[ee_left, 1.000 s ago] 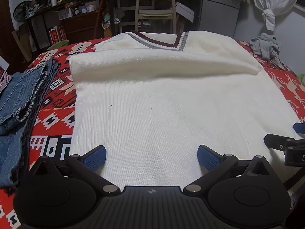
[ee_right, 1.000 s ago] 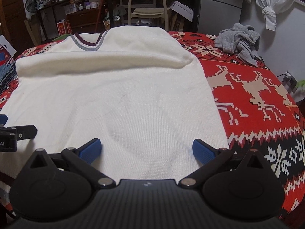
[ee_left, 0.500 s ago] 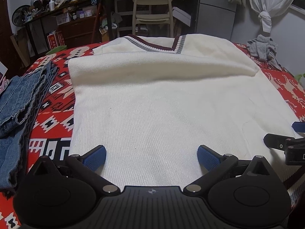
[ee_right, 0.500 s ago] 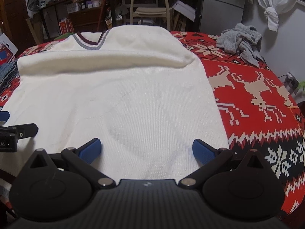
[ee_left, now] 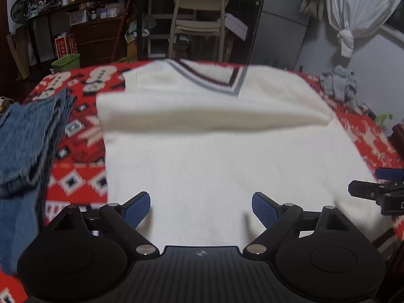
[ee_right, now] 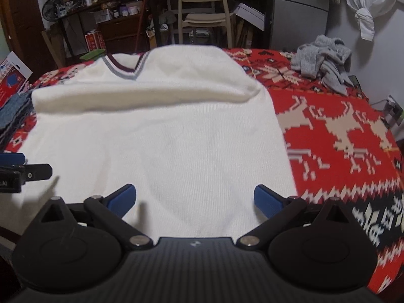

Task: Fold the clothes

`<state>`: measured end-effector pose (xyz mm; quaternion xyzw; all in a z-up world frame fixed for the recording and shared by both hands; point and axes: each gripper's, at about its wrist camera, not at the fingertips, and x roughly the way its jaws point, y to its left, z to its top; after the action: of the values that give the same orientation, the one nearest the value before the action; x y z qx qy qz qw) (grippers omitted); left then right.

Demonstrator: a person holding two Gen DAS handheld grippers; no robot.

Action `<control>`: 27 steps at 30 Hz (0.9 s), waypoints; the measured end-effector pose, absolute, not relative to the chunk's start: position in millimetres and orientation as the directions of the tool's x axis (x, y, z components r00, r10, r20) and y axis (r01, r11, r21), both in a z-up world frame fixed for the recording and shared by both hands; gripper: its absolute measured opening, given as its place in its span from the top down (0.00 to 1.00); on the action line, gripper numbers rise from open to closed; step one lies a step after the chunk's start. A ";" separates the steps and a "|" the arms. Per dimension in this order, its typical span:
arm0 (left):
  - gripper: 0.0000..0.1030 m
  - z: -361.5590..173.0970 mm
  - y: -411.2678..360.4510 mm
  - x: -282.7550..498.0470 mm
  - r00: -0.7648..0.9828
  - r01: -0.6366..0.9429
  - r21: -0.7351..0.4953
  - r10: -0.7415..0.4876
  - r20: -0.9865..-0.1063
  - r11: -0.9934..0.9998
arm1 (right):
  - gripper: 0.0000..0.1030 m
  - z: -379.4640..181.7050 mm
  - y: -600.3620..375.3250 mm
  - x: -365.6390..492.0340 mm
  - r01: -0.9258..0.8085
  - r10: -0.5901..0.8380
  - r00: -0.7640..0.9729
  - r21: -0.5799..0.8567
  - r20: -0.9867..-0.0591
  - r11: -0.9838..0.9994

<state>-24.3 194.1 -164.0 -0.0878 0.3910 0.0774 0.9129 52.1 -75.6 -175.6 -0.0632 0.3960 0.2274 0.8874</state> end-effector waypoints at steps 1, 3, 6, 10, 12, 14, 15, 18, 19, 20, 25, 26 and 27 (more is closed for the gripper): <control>0.15 -156.4 199.3 -21.4 0.691 -0.200 -0.099 0.068 -0.720 0.975 | 0.02 -168.3 -76.8 57.0 -0.460 0.361 0.583 0.071 -0.727 0.885; 0.15 -141.7 209.9 -13.3 0.704 -0.176 -0.086 0.064 -0.707 0.981 | 0.02 -153.6 -78.1 72.4 -0.481 0.379 0.579 0.073 -0.722 0.874; 0.15 -123.6 228.4 4.6 0.718 -0.139 -0.047 0.068 -0.693 0.989 | 0.03 -134.4 -76.1 99.3 -0.530 0.397 0.575 0.044 -0.715 0.847; 0.15 -108.0 264.4 40.1 0.723 -0.119 0.012 0.095 -0.684 0.993 | 0.12 -112.0 -71.7 149.4 -0.588 0.442 0.538 0.057 -0.718 0.807; 0.16 -102.2 282.5 59.3 0.724 -0.122 0.045 0.120 -0.679 0.991 | 0.18 -101.0 -68.9 178.4 -0.605 0.464 0.518 0.075 -0.719 0.793; 0.22 -98.6 300.5 83.1 0.716 -0.119 0.072 0.135 -0.685 0.990 | 0.32 -92.3 -61.6 209.6 -0.624 0.469 0.511 0.065 -0.720 0.779; 0.24 -98.1 308.6 95.2 0.715 -0.113 0.080 0.137 -0.685 0.990 | 0.35 -89.0 -56.9 225.4 -0.635 0.473 0.511 0.055 -0.718 0.770; 0.25 -98.1 332.4 131.7 0.716 -0.095 0.104 0.141 -0.684 0.990 | 0.54 -84.7 -38.1 274.9 -0.673 0.490 0.489 0.046 -0.722 0.739; 0.25 -100.5 338.4 143.9 0.712 -0.091 0.110 0.142 -0.688 0.990 | 0.61 -84.5 -30.6 291.2 -0.684 0.499 0.476 0.052 -0.724 0.727; 0.26 -103.0 344.3 156.2 0.708 -0.087 0.116 0.143 -0.691 0.989 | 0.65 -84.4 -23.2 307.4 -0.696 0.509 0.463 0.058 -0.726 0.716; 0.29 -130.2 371.8 205.6 0.678 -0.076 0.094 0.121 -0.725 0.993 | 0.67 -102.0 25.9 367.4 -0.782 0.536 0.378 0.049 -0.755 0.621; 0.29 -135.8 376.0 212.3 0.668 -0.080 0.077 0.111 -0.736 0.994 | 0.67 -106.6 36.4 378.1 -0.800 0.539 0.359 0.046 -0.762 0.598; 0.29 -141.3 380.3 219.1 0.657 -0.083 0.060 0.100 -0.747 0.995 | 0.66 -111.2 47.0 388.8 -0.817 0.541 0.340 0.043 -0.769 0.575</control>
<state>219.1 380.3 -141.3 0.0102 0.4110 0.0502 0.9102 388.8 47.0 -111.2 -0.1785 0.3864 0.4250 0.7989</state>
